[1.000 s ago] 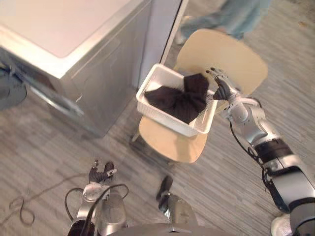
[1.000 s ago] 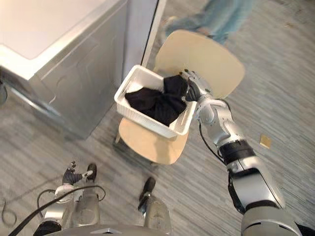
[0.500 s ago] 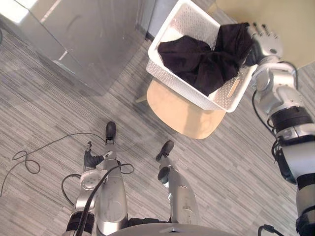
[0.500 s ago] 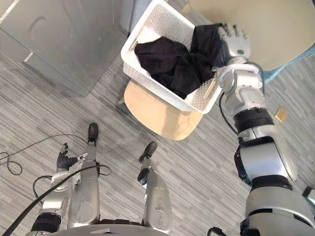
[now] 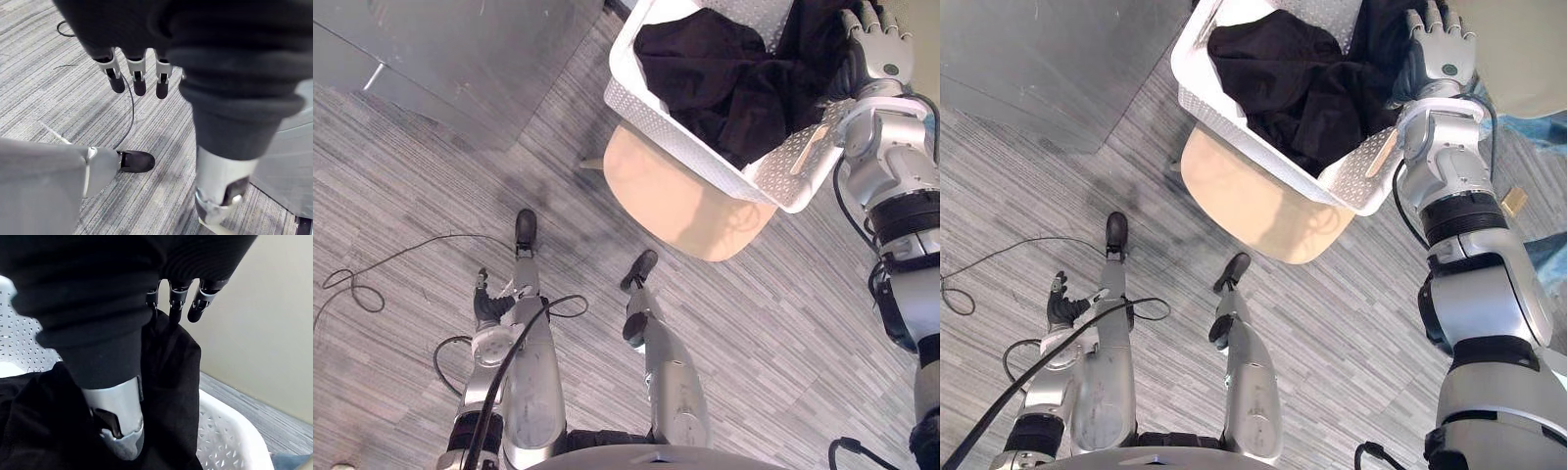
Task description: Pick up the laundry basket with both hands and put the clothes into the washing machine.
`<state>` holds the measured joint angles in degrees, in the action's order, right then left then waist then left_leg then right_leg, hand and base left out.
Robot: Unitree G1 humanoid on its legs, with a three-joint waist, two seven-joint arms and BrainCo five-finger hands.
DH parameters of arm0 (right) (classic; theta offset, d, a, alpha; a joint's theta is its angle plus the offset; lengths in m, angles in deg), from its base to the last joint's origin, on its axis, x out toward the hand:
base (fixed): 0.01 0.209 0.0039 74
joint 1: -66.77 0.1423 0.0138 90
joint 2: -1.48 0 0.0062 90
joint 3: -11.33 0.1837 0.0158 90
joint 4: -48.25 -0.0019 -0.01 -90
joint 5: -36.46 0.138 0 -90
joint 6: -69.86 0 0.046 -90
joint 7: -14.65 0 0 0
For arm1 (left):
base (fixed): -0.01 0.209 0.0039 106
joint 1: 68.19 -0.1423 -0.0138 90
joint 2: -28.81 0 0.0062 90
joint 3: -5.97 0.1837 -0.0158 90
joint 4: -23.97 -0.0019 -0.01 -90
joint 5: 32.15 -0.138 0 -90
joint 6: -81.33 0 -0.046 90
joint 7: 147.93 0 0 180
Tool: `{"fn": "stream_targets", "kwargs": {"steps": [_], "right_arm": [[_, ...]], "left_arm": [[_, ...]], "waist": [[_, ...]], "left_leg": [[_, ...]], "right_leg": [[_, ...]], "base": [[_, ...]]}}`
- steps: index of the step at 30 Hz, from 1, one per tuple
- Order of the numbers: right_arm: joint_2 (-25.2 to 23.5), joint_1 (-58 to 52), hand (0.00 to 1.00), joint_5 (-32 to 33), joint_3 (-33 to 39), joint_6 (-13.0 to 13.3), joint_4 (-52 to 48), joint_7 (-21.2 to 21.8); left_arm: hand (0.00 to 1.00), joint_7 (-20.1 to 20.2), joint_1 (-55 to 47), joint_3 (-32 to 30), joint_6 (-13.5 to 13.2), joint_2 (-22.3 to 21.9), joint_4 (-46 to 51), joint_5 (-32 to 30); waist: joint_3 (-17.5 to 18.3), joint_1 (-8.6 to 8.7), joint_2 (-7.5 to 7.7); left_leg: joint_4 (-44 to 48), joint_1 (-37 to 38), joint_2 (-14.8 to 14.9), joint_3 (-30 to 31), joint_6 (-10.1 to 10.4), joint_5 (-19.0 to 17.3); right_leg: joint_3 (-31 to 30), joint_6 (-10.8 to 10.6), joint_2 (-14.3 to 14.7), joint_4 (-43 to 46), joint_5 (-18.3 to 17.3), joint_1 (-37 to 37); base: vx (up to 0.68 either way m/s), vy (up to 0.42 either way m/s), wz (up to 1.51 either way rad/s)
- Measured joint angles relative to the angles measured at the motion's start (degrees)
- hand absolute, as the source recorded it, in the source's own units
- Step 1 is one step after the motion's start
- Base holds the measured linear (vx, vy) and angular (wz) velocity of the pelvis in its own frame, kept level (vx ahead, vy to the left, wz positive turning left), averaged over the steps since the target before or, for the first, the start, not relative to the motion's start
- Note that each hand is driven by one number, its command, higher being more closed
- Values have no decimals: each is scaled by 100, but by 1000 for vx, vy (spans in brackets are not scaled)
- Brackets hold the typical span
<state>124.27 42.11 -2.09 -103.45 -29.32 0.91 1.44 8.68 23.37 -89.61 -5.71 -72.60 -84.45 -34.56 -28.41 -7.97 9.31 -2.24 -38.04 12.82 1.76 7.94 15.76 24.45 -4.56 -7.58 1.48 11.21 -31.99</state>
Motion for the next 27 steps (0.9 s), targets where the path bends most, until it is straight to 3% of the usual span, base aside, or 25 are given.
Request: {"fn": "stream_targets", "kwargs": {"steps": [27], "right_arm": [[-773,275,0,103,-460,-2,810,17]], "left_arm": [[0,-258,222,6,-87,-5,83,8]], "waist": [[-22,-162,-22]], "left_leg": [[104,-620,2,204,-4,4]], "right_leg": [[146,28,63,-148,63,-410]], "base": [[1,18,0]]}}
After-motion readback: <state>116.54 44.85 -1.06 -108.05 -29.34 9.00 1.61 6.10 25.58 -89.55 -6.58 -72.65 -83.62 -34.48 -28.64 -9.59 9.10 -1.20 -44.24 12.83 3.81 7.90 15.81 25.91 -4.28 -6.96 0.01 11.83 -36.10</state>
